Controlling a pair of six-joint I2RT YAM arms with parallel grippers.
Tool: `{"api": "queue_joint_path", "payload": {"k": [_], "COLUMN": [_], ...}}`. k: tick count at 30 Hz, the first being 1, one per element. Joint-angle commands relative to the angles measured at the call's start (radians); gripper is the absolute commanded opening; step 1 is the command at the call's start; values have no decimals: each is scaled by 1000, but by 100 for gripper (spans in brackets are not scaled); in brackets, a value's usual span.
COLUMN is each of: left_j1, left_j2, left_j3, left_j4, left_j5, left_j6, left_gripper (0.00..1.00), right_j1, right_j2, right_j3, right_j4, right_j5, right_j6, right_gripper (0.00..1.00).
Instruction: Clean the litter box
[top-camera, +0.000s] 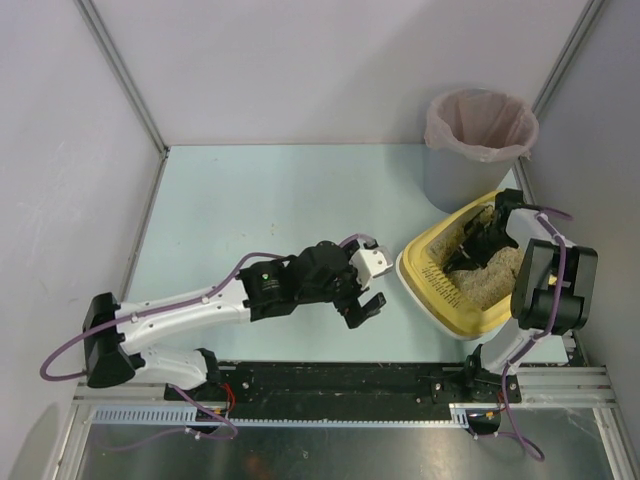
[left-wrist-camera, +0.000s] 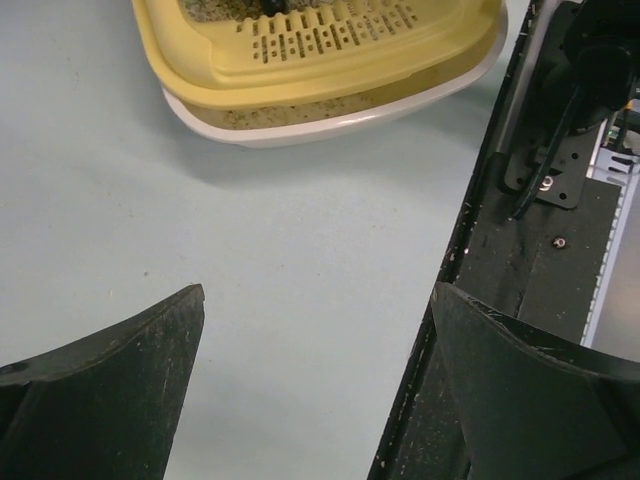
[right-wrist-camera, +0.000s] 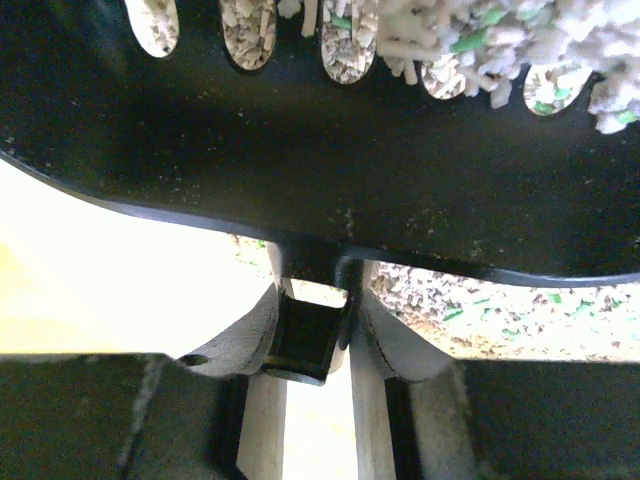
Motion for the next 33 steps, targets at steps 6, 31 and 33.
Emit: {"api": "queue_joint_path", "payload": {"k": [6,31,33], "left_j1": [-4,-4,-5], "left_j2": [53,109,106], "left_j3": [189,204,204], "left_j4": [25,25,26], "left_j5": [107,49,47], "left_j6": [-73,-44,-46], "left_gripper": [99,99,99], "right_j1": [-14,27,-6], "right_j2": [-97,-235,-219], "right_j3": [6,6,4], "right_j4": [-63,-147,-144], "right_j5": [2,11,13], "right_j6": [-25,26,22], "right_gripper": [0,0,0]}}
